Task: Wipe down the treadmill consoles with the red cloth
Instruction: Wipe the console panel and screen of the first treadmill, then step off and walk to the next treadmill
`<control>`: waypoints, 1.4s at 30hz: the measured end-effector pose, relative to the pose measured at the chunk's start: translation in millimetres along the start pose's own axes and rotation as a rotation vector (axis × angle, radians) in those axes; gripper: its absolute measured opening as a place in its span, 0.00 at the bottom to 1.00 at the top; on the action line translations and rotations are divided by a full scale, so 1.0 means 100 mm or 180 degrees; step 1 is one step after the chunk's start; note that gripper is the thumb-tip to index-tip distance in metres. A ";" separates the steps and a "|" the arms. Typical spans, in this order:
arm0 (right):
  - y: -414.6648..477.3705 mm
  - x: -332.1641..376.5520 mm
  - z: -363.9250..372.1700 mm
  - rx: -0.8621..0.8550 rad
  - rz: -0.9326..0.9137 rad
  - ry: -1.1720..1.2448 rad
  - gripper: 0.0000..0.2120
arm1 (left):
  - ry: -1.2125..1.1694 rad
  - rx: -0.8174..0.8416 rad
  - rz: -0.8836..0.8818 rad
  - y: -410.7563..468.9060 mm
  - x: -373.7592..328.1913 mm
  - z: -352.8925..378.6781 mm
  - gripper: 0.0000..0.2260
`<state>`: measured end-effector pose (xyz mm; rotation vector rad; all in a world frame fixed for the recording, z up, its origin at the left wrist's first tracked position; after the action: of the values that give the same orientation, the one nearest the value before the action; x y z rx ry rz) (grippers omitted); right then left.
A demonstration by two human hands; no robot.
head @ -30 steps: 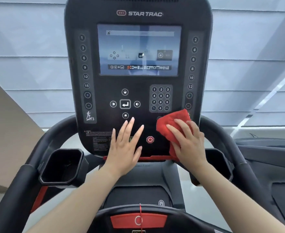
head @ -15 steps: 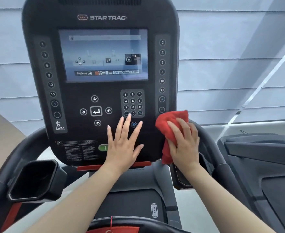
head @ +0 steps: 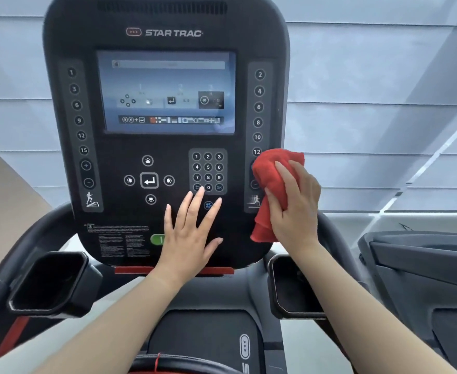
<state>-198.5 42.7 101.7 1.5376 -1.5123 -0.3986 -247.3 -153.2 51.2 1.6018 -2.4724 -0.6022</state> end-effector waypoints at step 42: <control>-1.96 2.09 -1.07 -0.0242 0.1738 -0.1194 0.20 | -0.1605 0.1265 0.1722 -1.30 0.13 -0.56 0.25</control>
<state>45.3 -141.5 82.7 0.9634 -2.1010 -0.4283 -125.0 -225.2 49.3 0.8395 -3.3860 -0.4900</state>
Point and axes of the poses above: each hand's wrist, its own y-axis towards the middle knuckle, its own z-axis out of the palm, x = y × z, the point moved 5 cm from there along y, towards the middle knuckle, and after that the axes turned 13 degrees about -z, right-handed, at the moved point
